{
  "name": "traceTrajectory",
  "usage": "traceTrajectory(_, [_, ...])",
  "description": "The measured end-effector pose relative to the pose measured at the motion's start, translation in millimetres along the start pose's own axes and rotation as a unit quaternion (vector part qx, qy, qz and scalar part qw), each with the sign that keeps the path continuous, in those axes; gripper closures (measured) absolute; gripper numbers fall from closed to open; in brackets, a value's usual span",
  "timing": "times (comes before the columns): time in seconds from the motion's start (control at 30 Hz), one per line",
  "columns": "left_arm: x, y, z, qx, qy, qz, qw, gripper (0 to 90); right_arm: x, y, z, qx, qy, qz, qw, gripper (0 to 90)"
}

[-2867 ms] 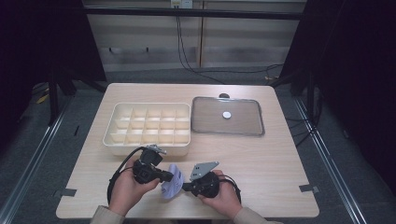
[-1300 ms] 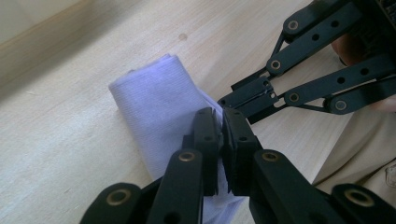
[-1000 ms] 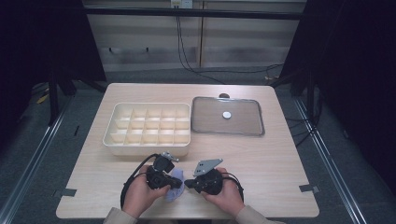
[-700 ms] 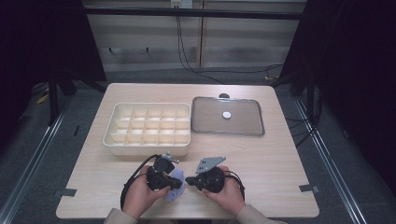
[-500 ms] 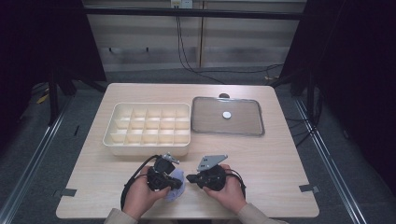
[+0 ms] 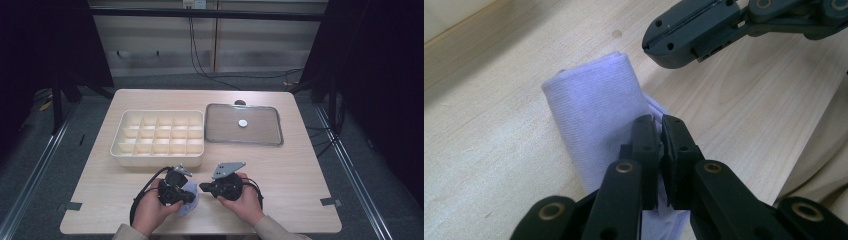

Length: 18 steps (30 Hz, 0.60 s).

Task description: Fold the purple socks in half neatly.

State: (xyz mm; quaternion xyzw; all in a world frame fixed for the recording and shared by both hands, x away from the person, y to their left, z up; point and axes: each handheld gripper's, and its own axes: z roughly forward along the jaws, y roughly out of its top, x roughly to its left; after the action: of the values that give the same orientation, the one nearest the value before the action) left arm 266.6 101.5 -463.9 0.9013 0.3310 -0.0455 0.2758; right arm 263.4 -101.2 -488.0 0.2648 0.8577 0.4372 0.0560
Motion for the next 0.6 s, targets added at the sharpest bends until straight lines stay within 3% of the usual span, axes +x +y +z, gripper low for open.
traceTrajectory(0.6, [0.4, -2.9, -0.4, -0.010, -0.002, -0.007, 0.9999, 85.7, 0.6, 16.3, -0.2, -0.026, 0.015, -0.008, 0.9995, 90.0])
